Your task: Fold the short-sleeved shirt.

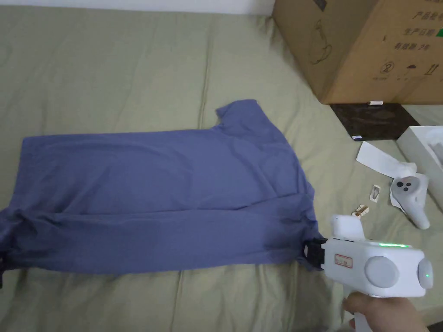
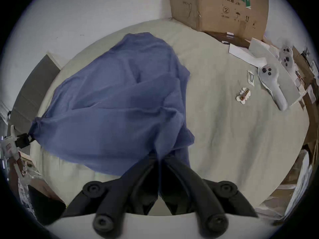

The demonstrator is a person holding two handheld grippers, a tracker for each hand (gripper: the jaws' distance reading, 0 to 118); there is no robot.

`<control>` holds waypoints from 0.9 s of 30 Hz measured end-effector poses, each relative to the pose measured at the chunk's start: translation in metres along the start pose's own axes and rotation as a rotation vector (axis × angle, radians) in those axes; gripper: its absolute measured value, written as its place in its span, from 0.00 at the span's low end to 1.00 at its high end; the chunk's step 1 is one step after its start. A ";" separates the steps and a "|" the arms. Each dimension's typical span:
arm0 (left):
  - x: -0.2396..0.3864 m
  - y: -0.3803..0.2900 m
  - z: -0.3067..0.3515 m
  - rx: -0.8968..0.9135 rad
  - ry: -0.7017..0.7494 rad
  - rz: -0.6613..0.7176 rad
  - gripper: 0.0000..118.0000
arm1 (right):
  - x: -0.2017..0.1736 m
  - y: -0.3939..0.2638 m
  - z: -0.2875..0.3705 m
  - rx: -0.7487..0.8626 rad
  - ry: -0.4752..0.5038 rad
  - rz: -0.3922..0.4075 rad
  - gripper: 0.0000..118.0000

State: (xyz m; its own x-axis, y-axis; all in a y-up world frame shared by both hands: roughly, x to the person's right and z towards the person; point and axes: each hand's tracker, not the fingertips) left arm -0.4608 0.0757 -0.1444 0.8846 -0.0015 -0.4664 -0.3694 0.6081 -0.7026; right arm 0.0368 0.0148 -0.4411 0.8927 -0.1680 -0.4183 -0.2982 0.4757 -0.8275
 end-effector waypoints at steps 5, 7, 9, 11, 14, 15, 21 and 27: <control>-0.011 0.011 0.023 0.037 -0.062 0.070 0.04 | -0.001 0.004 0.038 0.096 0.008 0.074 0.00; -0.013 0.013 0.033 0.045 -0.076 0.069 0.04 | -0.012 0.008 0.056 0.120 -0.011 0.175 0.00; -0.013 0.013 0.045 0.054 -0.081 0.050 0.04 | -0.016 0.002 0.085 0.134 0.009 0.221 0.00; -0.017 0.008 0.057 0.060 -0.084 0.046 0.04 | -0.022 -0.002 0.106 0.121 0.013 0.249 0.00; -0.025 -0.008 0.070 0.042 -0.093 0.056 0.04 | -0.028 -0.016 0.125 0.067 0.022 0.309 0.00; -0.028 -0.015 0.070 0.019 -0.096 0.060 0.04 | -0.030 -0.021 0.126 0.048 0.024 0.319 0.00; -0.040 -0.063 0.043 -0.162 -0.093 0.042 0.04 | -0.020 -0.056 0.091 -0.118 -0.021 0.354 0.00; -0.033 -0.075 0.038 -0.097 0.081 0.080 0.99 | -0.011 -0.057 0.068 -0.216 -0.077 0.213 0.71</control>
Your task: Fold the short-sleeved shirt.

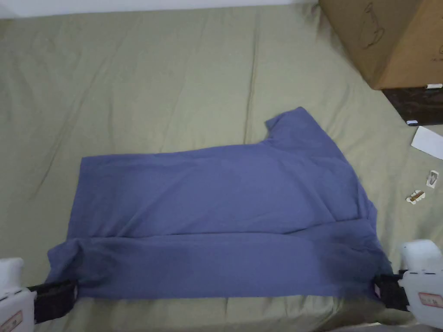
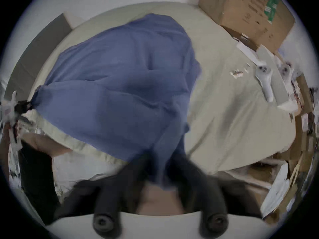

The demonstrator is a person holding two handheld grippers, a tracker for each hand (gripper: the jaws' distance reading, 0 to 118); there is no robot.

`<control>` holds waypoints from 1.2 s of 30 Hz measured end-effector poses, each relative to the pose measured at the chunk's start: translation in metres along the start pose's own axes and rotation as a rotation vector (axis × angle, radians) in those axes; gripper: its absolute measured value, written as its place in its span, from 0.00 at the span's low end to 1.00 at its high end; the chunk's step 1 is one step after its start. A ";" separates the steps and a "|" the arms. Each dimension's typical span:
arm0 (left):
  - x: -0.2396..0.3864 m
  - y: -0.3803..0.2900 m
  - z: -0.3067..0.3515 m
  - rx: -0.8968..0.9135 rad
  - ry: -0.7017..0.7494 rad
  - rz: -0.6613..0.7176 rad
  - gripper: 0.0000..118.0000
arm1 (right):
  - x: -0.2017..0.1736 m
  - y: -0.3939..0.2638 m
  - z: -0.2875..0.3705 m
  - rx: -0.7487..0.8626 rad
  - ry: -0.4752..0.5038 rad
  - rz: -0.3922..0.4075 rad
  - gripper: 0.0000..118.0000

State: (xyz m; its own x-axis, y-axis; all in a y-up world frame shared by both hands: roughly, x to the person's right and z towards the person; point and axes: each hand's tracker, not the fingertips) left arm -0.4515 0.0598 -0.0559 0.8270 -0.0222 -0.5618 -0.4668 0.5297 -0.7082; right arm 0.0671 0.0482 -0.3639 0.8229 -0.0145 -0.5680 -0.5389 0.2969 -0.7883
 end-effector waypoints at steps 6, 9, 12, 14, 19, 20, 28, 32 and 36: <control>0.004 0.018 0.044 0.099 0.006 -0.026 0.93 | 0.002 -0.010 0.070 0.346 -0.055 -0.077 0.96; 0.015 0.033 0.073 0.255 -0.014 0.025 0.93 | -0.023 0.008 0.109 0.580 -0.049 -0.086 0.95; 0.028 0.054 0.095 0.363 -0.077 0.085 0.67 | -0.043 0.032 0.132 0.685 -0.013 -0.056 0.75; 0.040 0.068 0.093 0.389 -0.116 0.102 0.00 | -0.054 0.050 0.128 0.724 -0.012 0.015 0.00; 0.053 0.116 0.059 0.368 -0.141 0.019 0.00 | -0.066 0.085 0.111 0.668 0.023 0.061 0.00; 0.052 0.127 0.044 0.357 -0.146 -0.010 0.00 | -0.071 0.090 0.106 0.649 0.030 0.078 0.00; 0.028 0.249 -0.085 0.159 -0.095 -0.031 0.02 | -0.075 0.128 0.060 0.565 0.059 0.034 0.00; 0.011 0.277 -0.151 -0.021 -0.060 -0.007 0.95 | -0.071 0.138 0.043 0.545 0.073 0.014 0.00; 0.002 0.279 -0.190 -0.107 -0.109 0.053 0.93 | -0.066 0.144 0.033 0.506 0.077 0.052 0.00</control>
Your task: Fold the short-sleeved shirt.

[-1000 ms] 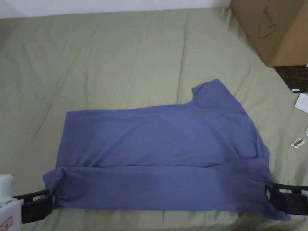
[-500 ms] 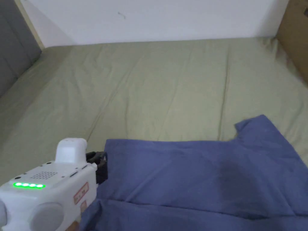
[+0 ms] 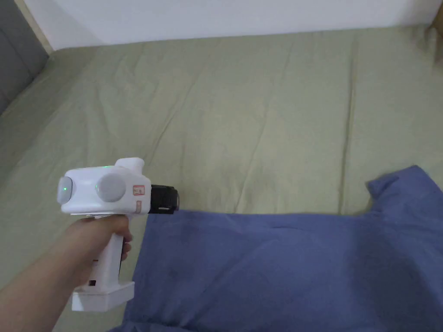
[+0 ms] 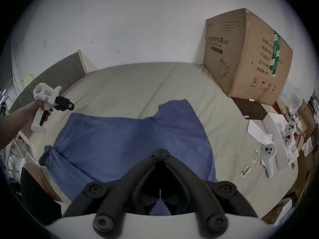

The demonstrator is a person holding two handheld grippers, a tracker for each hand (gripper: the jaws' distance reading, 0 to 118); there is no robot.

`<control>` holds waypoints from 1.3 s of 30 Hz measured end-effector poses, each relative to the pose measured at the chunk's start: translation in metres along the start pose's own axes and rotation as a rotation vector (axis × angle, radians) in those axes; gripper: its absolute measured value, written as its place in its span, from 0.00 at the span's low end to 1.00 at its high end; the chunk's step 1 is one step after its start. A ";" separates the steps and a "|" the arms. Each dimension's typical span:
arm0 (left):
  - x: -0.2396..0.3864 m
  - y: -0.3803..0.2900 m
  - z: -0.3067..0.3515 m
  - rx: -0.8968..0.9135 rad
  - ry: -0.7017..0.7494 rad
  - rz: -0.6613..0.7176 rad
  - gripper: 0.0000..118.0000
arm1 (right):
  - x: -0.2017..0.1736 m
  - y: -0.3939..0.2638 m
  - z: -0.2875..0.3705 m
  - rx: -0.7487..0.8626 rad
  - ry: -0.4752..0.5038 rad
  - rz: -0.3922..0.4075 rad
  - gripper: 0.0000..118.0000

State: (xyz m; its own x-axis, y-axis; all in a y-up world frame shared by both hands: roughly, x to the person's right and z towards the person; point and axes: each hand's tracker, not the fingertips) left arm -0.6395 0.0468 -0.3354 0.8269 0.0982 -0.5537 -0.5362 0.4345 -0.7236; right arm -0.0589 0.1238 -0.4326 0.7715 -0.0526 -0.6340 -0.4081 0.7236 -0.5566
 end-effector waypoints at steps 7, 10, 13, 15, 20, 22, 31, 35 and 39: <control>0.030 -0.027 -0.011 -0.024 0.109 -0.105 0.54 | 0.021 0.006 -0.023 -0.046 -0.025 0.028 0.00; 0.031 -0.028 0.005 0.055 0.050 -0.077 0.00 | 0.032 0.008 -0.037 -0.062 -0.023 0.022 0.00; 0.042 -0.030 0.020 0.018 -0.043 -0.128 0.00 | 0.053 0.014 -0.070 -0.091 -0.017 0.014 0.00; 0.046 -0.034 0.035 0.052 -0.014 -0.189 0.00 | 0.078 0.029 -0.093 -0.130 -0.077 -0.019 0.43; 0.035 -0.032 0.053 0.084 -0.034 -0.150 0.00 | 0.128 0.063 -0.153 -0.211 -0.129 -0.092 0.98; 0.028 -0.031 0.057 0.110 -0.037 -0.133 0.00 | 0.134 0.063 -0.175 -0.223 -0.101 -0.087 0.97; 0.015 -0.036 0.060 0.077 -0.053 -0.069 0.00 | 0.105 0.056 -0.178 -0.312 -0.067 0.031 0.00; 0.011 -0.044 0.086 0.110 -0.080 -0.051 0.00 | 0.101 0.074 -0.129 -0.225 -0.033 0.037 0.00; 0.003 -0.059 0.129 0.169 -0.098 -0.082 0.00 | 0.091 0.079 -0.055 -0.118 0.051 0.021 0.00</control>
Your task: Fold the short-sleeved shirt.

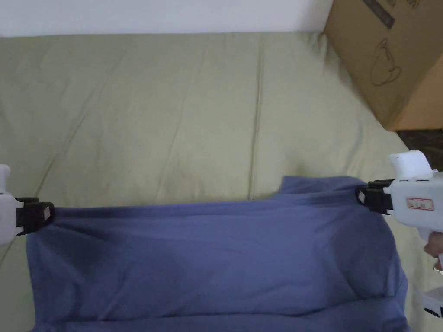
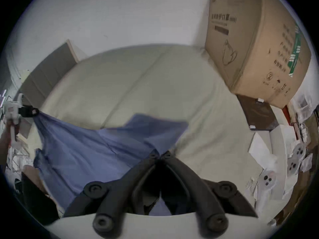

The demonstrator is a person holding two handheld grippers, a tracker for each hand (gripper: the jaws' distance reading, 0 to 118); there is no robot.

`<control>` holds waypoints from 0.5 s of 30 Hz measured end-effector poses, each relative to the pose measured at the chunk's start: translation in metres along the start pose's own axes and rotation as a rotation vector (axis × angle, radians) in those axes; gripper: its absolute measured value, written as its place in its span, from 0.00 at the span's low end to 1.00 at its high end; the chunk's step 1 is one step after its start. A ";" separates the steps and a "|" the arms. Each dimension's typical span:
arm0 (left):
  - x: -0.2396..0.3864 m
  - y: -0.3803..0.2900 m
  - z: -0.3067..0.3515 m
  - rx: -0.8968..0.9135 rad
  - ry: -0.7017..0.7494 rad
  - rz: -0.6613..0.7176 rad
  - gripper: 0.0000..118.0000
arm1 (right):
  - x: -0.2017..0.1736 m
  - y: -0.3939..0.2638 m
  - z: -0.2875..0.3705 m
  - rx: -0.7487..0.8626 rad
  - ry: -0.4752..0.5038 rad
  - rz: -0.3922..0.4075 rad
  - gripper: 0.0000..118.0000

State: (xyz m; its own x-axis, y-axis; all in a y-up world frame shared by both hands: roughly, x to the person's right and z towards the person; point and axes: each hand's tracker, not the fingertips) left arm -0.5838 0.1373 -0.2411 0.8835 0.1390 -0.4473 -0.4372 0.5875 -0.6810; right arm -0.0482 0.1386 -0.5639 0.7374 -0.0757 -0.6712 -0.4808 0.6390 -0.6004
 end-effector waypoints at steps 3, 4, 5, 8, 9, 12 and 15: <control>-0.002 -0.019 0.040 0.024 -0.010 -0.012 0.00 | -0.013 -0.018 0.057 0.040 0.002 0.041 0.00; -0.003 -0.027 0.052 0.030 -0.014 -0.019 0.00 | -0.016 -0.024 0.075 0.047 0.006 0.043 0.00; -0.002 -0.037 0.065 0.038 -0.018 -0.030 0.00 | -0.019 -0.036 0.092 0.057 0.013 0.046 0.00; -0.001 -0.072 0.099 0.049 -0.027 -0.052 0.00 | -0.029 -0.073 0.137 0.076 0.020 0.067 0.00; -0.001 -0.087 0.108 0.052 -0.028 -0.058 0.00 | -0.033 -0.087 0.151 0.078 0.019 0.068 0.00; -0.003 -0.128 0.123 0.043 -0.034 -0.054 0.00 | -0.041 -0.133 0.172 0.065 0.023 0.078 0.00; -0.006 -0.169 0.120 0.012 -0.049 -0.042 0.00 | -0.046 -0.178 0.169 -0.001 0.010 0.076 0.00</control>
State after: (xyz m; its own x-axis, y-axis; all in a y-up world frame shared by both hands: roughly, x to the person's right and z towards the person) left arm -0.4952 0.1326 -0.0533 0.9086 0.1527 -0.3888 -0.3974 0.6028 -0.6918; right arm 0.0835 0.1573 -0.3521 0.6941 -0.0344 -0.7191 -0.5357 0.6426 -0.5478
